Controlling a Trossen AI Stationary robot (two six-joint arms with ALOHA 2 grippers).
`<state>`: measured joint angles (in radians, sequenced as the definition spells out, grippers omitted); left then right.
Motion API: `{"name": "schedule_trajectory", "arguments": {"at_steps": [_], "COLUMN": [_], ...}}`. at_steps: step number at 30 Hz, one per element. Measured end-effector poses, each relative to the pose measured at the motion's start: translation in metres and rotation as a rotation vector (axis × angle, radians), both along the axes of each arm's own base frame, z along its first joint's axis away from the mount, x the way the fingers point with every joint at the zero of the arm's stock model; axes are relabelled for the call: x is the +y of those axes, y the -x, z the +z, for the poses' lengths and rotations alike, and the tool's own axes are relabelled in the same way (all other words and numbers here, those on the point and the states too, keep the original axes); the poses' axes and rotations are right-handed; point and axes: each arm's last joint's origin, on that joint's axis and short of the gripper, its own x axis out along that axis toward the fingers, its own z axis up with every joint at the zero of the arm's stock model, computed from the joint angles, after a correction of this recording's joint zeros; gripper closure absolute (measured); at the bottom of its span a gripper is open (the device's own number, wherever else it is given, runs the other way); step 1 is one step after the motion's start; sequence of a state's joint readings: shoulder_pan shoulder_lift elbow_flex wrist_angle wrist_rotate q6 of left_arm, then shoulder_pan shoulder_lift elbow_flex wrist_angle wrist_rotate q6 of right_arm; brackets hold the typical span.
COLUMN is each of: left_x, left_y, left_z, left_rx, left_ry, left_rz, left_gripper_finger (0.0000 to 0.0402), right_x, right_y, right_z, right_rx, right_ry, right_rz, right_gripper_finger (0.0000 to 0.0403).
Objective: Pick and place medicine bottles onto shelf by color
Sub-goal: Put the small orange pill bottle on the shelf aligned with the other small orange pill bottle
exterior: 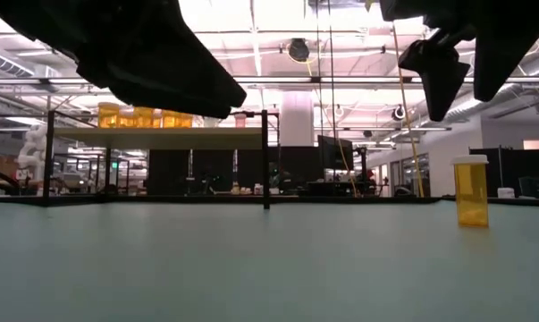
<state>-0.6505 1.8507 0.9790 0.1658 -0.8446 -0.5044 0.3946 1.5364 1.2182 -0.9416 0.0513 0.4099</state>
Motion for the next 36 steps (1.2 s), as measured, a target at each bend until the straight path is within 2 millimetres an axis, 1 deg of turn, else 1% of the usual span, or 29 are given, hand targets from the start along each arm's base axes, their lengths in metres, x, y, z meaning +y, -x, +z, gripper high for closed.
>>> {"name": "schedule_trajectory", "arguments": {"at_steps": [2, 7, 11, 16, 19, 24, 29, 36], "left_x": [-0.001, -0.003, -0.005, -0.004, -0.003, -0.002, -0.001, -0.001], "left_y": [0.002, 0.006, 0.007, 0.006, 0.004, 0.000, -0.001, -0.001], "left_z": [-0.002, -0.003, -0.001, -0.001, -0.005, -0.009, -0.009, -0.008], "left_rx": [-0.012, -0.062, -0.090, -0.092, -0.092, -0.101, -0.102, -0.099], "left_ry": [0.018, 0.049, 0.046, 0.042, 0.034, 0.001, -0.003, -0.017], "left_rz": [0.004, 0.038, 0.058, 0.066, 0.070, 0.070, 0.072, 0.063], "left_gripper_finger": [0.0158, 0.0158, 0.0158, 0.0158, 0.0158, 0.0158, 0.0158, 0.0158], "right_x": [0.000, -0.001, -0.008, -0.012, -0.013, -0.012, -0.011, -0.011], "right_y": [-0.001, 0.003, 0.006, 0.009, 0.009, 0.007, 0.003, 0.003], "right_z": [-0.001, -0.014, -0.025, -0.032, -0.033, -0.033, -0.032, -0.032], "right_rx": [-0.011, 0.011, 0.046, 0.068, 0.070, 0.049, 0.010, 0.016], "right_ry": [-0.006, 0.001, 0.004, -0.010, -0.018, -0.033, -0.062, -0.073], "right_rz": [0.000, -0.007, -0.077, -0.180, -0.229, -0.242, -0.276, -0.338], "right_gripper_finger": [0.0102, 0.0102, 0.0101, 0.0100, 0.0100, 0.0101, 0.0101, 0.0101]}}
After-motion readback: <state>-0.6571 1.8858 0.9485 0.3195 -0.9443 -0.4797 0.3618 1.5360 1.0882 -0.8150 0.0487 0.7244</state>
